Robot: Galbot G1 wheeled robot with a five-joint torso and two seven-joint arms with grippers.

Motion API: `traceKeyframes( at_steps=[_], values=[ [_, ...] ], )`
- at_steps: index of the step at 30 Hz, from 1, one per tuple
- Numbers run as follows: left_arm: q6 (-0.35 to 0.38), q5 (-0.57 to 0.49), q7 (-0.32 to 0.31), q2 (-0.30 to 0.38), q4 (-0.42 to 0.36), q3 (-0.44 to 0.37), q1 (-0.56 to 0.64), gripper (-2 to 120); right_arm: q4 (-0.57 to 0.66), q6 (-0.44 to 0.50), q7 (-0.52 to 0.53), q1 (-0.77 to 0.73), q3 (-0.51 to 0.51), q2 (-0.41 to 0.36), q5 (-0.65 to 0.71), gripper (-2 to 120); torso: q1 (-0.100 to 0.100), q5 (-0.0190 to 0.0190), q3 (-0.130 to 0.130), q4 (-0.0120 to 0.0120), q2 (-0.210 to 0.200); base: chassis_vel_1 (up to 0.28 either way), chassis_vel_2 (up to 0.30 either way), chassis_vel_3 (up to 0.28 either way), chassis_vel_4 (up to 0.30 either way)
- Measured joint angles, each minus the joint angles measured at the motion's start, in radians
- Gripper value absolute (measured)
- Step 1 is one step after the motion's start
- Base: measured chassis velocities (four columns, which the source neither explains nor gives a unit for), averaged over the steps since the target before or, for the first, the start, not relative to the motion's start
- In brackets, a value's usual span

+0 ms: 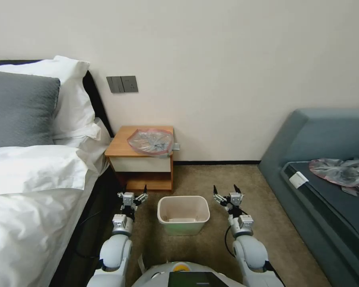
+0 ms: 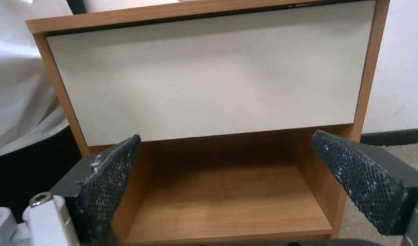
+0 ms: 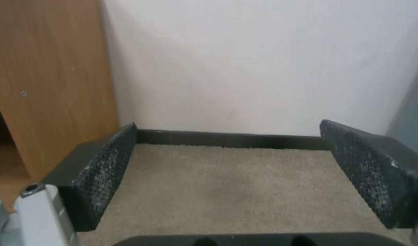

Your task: Pick up the garbage bag from the table and place it over the trash can.

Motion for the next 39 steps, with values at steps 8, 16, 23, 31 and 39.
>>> traceKeyframes(
  at_steps=[8, 16, 23, 31, 39],
  values=[
    [0.000, 0.000, 0.000, 0.000, 0.000, 0.000, 0.000, 97, 0.000, 0.000, 0.000, 0.000, 0.000, 0.000, 0.000, 100, 0.000, 0.0000, 0.000, 0.0000, 0.000, 0.000, 0.000, 0.000, 0.000],
    [0.000, 0.000, 0.000, 0.000, 0.000, 0.000, 0.000, 97, 0.000, 0.000, 0.000, 0.000, 0.000, 0.000, 0.000, 100, 0.000, 0.0000, 0.000, 0.0000, 0.000, 0.000, 0.000, 0.000, 0.000],
    [0.000, 0.000, 0.000, 0.000, 0.000, 0.000, 0.000, 97, 0.000, 0.000, 0.000, 0.000, 0.000, 0.000, 0.000, 100, 0.000, 0.0000, 0.000, 0.0000, 0.000, 0.000, 0.000, 0.000, 0.000],
    [0.000, -0.001, 0.000, 0.001, 0.000, 0.000, 0.000, 97, 0.000, 0.000, 0.000, 0.000, 0.000, 0.000, 0.000, 100, 0.000, 0.0000, 0.000, 0.0000, 0.000, 0.000, 0.000, 0.000, 0.000],
    [-0.095, -0.171, -0.008, 0.089, -0.042, -0.097, 0.025, 99, 0.149, 0.067, 0.039, -0.098, -0.048, 0.000, -0.084, 100, 0.000, -0.0003, 0.000, 0.0001, 0.000, 0.000, 0.000, 0.000, 0.000]
  ],
)
